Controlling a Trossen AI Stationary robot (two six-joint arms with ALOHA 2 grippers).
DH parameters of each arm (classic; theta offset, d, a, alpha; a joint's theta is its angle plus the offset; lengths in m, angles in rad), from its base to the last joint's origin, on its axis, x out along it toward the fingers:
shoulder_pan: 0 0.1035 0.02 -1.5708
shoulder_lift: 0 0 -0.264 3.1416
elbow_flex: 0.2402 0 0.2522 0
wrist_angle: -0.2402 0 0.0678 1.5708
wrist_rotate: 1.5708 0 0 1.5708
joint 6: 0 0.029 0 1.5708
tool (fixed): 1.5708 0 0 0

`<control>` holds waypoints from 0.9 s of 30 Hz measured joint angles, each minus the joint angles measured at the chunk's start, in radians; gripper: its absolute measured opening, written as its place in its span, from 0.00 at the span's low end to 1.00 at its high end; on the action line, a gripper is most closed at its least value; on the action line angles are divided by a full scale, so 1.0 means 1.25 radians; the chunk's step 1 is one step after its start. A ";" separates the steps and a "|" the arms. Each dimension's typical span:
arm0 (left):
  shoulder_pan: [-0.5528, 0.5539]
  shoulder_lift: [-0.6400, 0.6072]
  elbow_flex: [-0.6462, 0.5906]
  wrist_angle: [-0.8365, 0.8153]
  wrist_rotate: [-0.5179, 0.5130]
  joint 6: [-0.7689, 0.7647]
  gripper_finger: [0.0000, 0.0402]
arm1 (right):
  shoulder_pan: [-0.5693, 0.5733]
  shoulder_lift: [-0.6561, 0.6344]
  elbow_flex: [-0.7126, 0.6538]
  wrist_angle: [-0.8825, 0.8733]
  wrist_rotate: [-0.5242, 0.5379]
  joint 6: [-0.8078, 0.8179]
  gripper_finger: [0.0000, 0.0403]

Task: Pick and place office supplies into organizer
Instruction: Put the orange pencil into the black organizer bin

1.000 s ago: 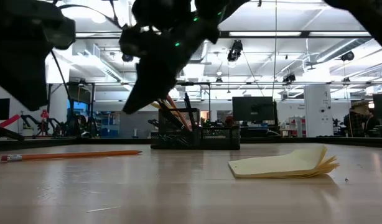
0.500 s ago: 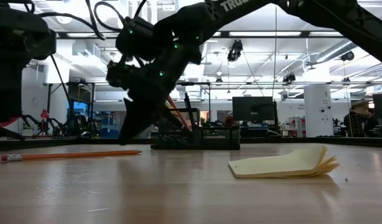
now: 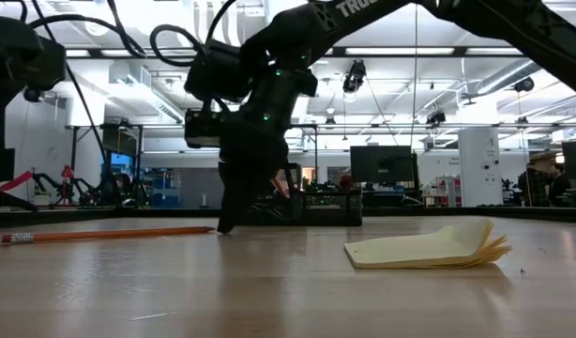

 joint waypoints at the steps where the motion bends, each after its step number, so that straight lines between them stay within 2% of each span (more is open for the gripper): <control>1: -0.003 0.000 -0.001 0.000 0.000 0.000 0.30 | 0.002 -0.003 0.000 -0.002 0.000 0.004 0.02; 9: -0.025 -0.011 -0.010 0.010 -0.027 0.000 0.30 | 0.001 -0.045 0.044 0.117 0.029 0.049 0.02; 17: -0.064 -0.074 -0.013 0.007 -0.131 0.001 0.30 | -0.019 -0.026 0.024 0.146 0.033 0.091 0.02; 24: -0.099 -0.082 -0.052 0.011 -0.146 0.002 0.30 | -0.020 -0.019 0.004 0.180 0.033 0.069 0.02; 27: -0.112 -0.077 -0.085 0.065 -0.146 -0.018 0.30 | -0.020 -0.021 -0.016 0.203 0.033 0.070 0.02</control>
